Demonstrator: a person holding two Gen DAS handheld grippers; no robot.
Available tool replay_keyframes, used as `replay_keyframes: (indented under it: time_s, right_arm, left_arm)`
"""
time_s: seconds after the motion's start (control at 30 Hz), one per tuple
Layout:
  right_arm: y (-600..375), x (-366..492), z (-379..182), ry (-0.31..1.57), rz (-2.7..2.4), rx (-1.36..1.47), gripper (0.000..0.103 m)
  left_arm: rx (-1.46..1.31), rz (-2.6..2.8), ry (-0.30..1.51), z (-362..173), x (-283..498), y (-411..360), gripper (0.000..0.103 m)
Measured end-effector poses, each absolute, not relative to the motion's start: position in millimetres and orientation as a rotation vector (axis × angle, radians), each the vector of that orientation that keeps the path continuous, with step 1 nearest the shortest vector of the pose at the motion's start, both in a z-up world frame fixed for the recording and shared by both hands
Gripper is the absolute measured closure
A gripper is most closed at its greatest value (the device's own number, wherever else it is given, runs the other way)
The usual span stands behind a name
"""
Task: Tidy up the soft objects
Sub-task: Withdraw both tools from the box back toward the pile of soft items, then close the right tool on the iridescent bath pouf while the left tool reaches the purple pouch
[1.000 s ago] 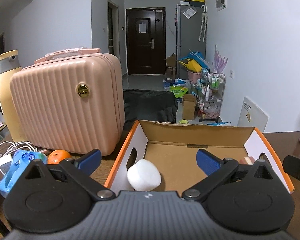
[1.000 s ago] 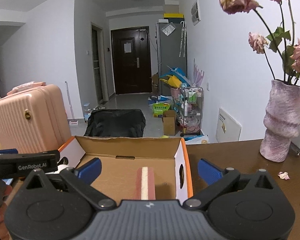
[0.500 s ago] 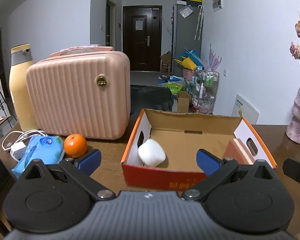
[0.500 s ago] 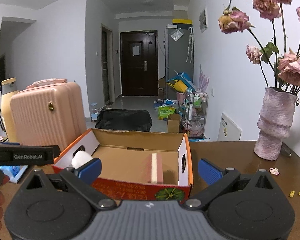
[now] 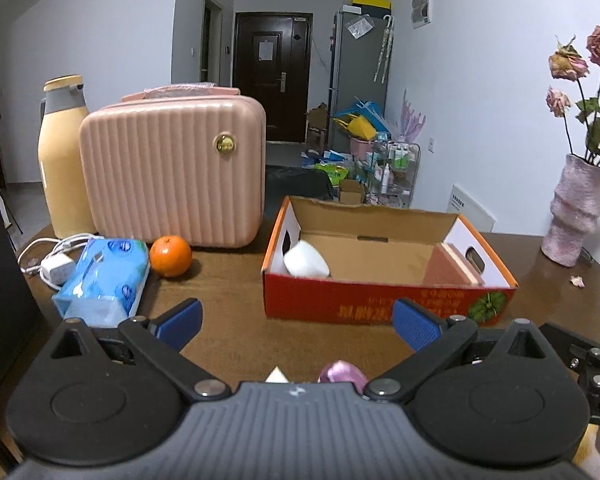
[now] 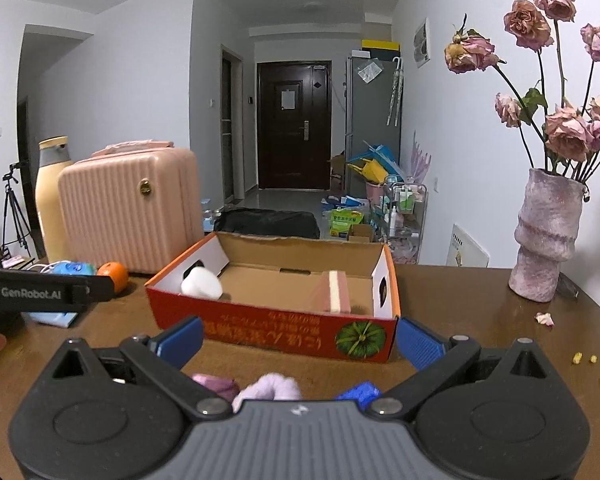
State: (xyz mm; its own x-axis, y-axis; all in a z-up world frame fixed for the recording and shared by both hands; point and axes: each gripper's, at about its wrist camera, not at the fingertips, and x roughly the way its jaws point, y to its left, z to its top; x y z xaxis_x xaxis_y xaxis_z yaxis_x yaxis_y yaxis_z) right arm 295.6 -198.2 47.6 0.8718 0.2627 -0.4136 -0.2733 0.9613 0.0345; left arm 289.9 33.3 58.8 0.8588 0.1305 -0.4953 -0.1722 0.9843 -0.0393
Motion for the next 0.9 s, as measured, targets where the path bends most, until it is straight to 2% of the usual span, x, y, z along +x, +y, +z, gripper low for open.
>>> replay_keyframes:
  time_s: [0.47,0.9]
  right_arm:
    - [-187.7,235.1,18.5,0.461,0.304,-0.036,0.0]
    - [-172.6,203.7,-11.1,0.522,0.305,-0.064,0.0]
  left_arm:
    - [-0.037,0.119,0.519,22.8,225.0,35.7,0.0]
    - [-0.01,0.088,0.514,1.4,200.6,42.5,0.0]
